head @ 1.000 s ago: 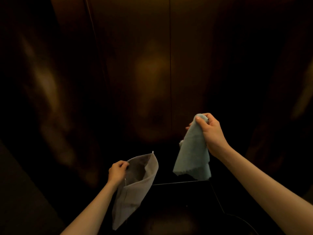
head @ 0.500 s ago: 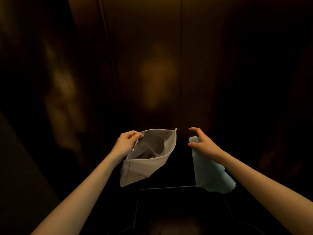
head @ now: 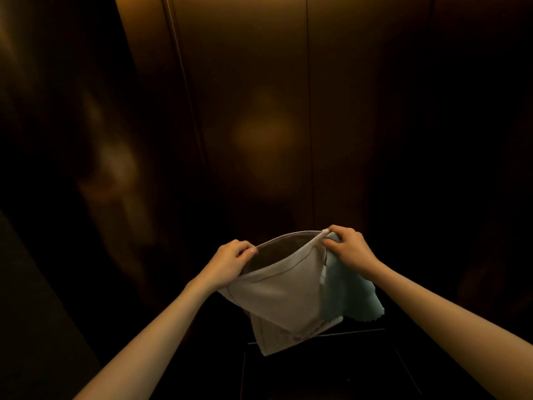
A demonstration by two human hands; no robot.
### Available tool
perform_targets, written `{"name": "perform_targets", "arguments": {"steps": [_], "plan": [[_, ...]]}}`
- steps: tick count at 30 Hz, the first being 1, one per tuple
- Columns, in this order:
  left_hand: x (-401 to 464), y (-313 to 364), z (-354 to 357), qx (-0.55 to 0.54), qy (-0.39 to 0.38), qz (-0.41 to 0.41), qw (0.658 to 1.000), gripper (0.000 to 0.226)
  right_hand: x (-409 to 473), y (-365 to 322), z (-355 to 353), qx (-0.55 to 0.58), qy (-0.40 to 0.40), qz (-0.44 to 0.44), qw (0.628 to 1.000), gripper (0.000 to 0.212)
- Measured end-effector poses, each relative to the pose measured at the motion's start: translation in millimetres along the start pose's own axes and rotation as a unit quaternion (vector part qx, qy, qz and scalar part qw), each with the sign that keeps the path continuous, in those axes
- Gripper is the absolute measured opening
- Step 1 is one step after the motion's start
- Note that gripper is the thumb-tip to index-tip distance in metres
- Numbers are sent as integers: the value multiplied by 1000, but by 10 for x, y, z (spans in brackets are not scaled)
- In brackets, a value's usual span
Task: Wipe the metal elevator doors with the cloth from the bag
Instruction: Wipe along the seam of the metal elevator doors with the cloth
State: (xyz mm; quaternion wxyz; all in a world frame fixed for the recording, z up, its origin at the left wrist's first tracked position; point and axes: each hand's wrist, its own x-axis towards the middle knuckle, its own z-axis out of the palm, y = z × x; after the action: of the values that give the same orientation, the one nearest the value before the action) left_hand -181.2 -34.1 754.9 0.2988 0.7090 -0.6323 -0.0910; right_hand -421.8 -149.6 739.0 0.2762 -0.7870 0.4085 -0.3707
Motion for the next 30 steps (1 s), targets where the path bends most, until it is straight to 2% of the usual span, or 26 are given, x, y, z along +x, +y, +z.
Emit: {"name": "perform_targets", "arguments": {"steps": [3,6,13,16,20,24,28,30], "plan": [[22,66,165,-75,-46,-21,996,35,28,21,29,-1,24,0,1000,6],[134,99,361,-30,-67,1,997,60,115,75,26,-6,33,7,999,8],[709,282,711,38,-41,20,998,64,766,391,-63,-16,45,26,998,9],[1096,320,833,44,-39,8,998,51,1157,557,-160,-11,35,1,999,9],[1656,315,943,18,-27,9,999,5,1671,736,-324,7,-2,-32,999,8],[2177,288,1141,35,15,-13,999,15,2199,1032,-432,2,-49,-15,999,12],[2468,127,1254,44,74,-49,995,16,2556,1267,-411,-9,-87,7,996,34],[2575,8,1269,49,109,-63,991,17,2703,1384,-346,5,-96,18,995,38]]}}
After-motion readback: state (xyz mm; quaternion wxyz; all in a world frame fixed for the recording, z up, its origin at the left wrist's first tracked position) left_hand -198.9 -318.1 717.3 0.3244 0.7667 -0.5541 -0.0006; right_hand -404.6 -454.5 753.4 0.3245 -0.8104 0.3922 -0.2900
